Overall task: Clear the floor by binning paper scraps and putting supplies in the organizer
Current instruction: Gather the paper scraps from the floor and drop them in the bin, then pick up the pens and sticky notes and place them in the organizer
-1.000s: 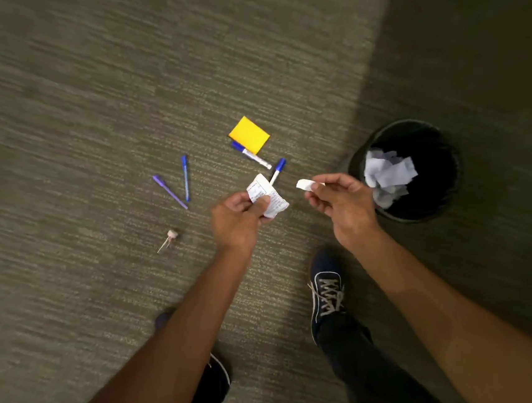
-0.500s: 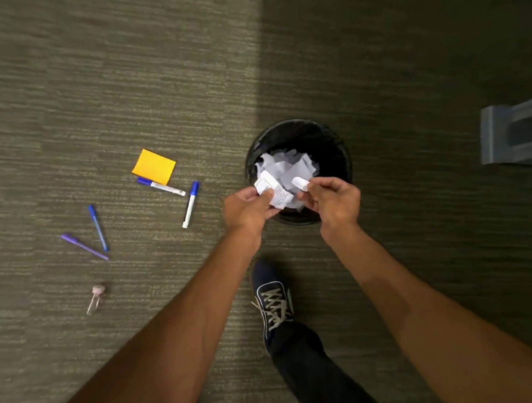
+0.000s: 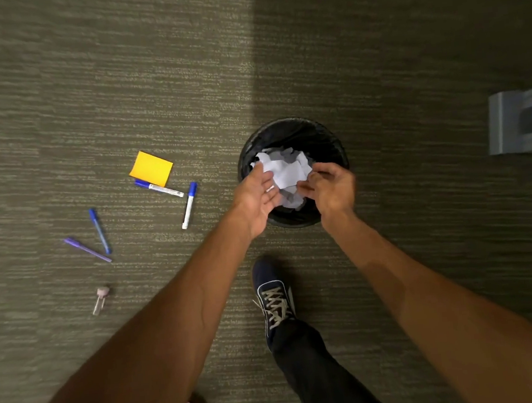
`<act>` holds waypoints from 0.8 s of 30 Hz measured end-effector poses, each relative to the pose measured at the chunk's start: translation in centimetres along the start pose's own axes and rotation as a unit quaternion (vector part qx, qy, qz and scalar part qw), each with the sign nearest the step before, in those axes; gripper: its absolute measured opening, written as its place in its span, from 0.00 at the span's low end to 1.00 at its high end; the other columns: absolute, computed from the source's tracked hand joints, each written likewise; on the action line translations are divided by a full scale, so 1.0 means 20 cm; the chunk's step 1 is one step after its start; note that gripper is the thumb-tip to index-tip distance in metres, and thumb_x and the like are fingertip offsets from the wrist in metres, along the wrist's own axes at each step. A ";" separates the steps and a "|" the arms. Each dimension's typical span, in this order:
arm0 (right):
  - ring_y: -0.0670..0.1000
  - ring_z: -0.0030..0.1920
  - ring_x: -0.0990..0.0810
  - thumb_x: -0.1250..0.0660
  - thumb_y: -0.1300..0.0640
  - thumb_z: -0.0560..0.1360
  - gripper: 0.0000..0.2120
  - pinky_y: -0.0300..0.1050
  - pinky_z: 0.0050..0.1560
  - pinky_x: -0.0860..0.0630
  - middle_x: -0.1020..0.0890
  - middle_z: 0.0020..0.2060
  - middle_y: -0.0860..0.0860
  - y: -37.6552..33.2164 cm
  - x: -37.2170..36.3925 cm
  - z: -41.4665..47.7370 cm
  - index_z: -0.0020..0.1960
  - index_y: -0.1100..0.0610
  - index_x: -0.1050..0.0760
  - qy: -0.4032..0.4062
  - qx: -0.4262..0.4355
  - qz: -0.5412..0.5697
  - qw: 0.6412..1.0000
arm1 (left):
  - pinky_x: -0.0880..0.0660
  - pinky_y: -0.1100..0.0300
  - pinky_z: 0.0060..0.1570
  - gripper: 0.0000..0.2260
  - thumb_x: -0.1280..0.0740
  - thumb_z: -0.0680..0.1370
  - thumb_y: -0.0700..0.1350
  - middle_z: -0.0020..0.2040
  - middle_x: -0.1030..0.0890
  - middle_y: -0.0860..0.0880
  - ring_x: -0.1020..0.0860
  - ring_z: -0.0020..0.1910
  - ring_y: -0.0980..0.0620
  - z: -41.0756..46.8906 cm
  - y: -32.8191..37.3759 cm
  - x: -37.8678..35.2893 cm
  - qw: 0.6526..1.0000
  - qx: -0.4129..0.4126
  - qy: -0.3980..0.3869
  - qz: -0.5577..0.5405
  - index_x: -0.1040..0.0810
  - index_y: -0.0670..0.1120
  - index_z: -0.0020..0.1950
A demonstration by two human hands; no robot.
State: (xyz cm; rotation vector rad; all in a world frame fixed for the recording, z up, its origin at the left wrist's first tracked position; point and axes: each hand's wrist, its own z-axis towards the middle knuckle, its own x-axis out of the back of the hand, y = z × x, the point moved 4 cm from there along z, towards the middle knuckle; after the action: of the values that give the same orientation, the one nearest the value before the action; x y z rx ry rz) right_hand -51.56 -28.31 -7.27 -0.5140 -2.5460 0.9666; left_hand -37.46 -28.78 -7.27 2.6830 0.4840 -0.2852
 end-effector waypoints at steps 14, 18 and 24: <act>0.54 0.30 0.18 0.35 0.65 0.78 0.06 0.41 0.28 0.24 0.18 0.38 0.57 0.12 -0.26 -0.56 0.51 0.58 0.21 -0.081 0.162 -0.186 0.966 | 0.18 0.57 0.48 0.12 0.35 0.82 0.46 0.54 0.16 0.40 0.15 0.52 0.45 -0.40 -0.06 0.79 0.982 -0.108 0.147 -0.054 0.20 0.39 0.59; 0.57 0.32 0.19 0.35 0.65 0.78 0.05 0.39 0.28 0.24 0.18 0.38 0.62 0.27 -0.45 -0.77 0.52 0.60 0.21 -0.145 0.176 -0.227 0.947 | 0.20 0.59 0.42 0.05 0.33 0.81 0.42 0.45 0.16 0.46 0.17 0.45 0.49 -0.49 -0.10 1.15 0.966 -0.137 0.213 -0.054 0.18 0.43 0.50; 0.59 0.41 0.16 0.32 0.60 0.78 0.05 0.61 0.46 0.18 0.16 0.42 0.55 0.59 -0.83 -0.92 0.53 0.57 0.21 -0.219 0.181 -0.294 0.913 | 0.23 0.47 0.58 0.07 0.30 0.78 0.38 0.48 0.17 0.41 0.22 0.48 0.48 -0.49 -0.20 1.73 0.935 -0.170 0.309 0.036 0.20 0.44 0.55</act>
State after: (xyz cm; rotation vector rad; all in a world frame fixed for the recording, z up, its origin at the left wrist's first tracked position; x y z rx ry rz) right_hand -26.31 -17.56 -5.90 0.6106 -2.5247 1.3628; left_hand -5.89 -11.10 -8.95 2.3923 0.5461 0.6305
